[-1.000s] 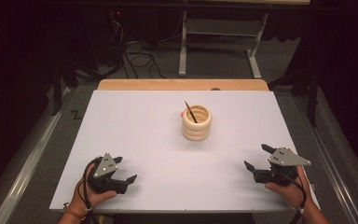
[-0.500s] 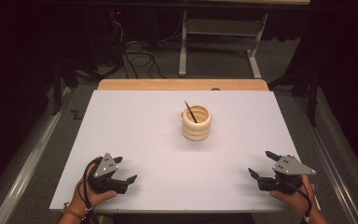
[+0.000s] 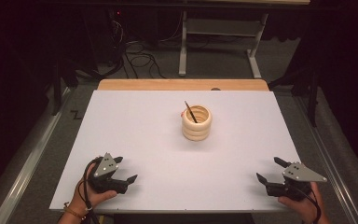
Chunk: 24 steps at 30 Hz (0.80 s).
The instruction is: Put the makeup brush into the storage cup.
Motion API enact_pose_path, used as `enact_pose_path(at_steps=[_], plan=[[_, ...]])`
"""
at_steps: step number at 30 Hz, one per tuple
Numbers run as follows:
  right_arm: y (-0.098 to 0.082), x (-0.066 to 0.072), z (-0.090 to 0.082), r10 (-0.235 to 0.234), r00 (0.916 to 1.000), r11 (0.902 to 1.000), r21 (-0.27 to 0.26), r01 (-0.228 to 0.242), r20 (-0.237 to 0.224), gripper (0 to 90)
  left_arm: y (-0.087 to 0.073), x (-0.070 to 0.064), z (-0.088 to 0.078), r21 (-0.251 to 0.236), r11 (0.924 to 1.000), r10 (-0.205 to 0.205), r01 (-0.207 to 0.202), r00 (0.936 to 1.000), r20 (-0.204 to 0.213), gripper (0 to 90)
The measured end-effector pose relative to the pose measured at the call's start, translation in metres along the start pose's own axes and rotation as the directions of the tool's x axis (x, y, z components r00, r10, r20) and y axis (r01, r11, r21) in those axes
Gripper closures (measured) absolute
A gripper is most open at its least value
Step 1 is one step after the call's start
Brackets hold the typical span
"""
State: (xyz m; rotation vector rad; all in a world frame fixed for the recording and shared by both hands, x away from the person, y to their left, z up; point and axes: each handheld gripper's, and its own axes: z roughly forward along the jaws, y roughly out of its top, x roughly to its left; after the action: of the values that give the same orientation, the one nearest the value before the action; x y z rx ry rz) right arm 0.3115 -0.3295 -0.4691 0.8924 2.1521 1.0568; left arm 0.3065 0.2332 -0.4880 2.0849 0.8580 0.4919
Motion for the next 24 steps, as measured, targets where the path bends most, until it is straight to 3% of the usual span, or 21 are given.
enact_pose_path(at_steps=[3,8,19,24], plan=[[-0.004,-0.002,-0.004,0.006,1.0,1.0,-0.003,-0.006,0.007,16.8,0.0,0.0,-0.001,-0.003,1.0,0.001,-0.001,1.0,0.003,17.2],[-0.013,-0.007,-0.009,0.055,0.9985,0.9984,-0.01,-0.055,0.008,16.7,0.0,0.0,-0.001,-0.004,1.0,0.006,-0.006,1.0,0.003,17.1],[-0.015,-0.013,-0.016,0.081,0.9963,0.9956,-0.05,-0.079,0.029,16.7,0.001,-0.001,-0.001,-0.004,0.9999,0.014,-0.014,0.9999,0.004,17.2],[-0.017,-0.014,-0.021,0.095,0.9935,0.9932,-0.073,-0.09,0.063,16.7,0.001,-0.002,-0.002,-0.009,0.9998,0.019,-0.019,0.9998,0.011,17.2]])
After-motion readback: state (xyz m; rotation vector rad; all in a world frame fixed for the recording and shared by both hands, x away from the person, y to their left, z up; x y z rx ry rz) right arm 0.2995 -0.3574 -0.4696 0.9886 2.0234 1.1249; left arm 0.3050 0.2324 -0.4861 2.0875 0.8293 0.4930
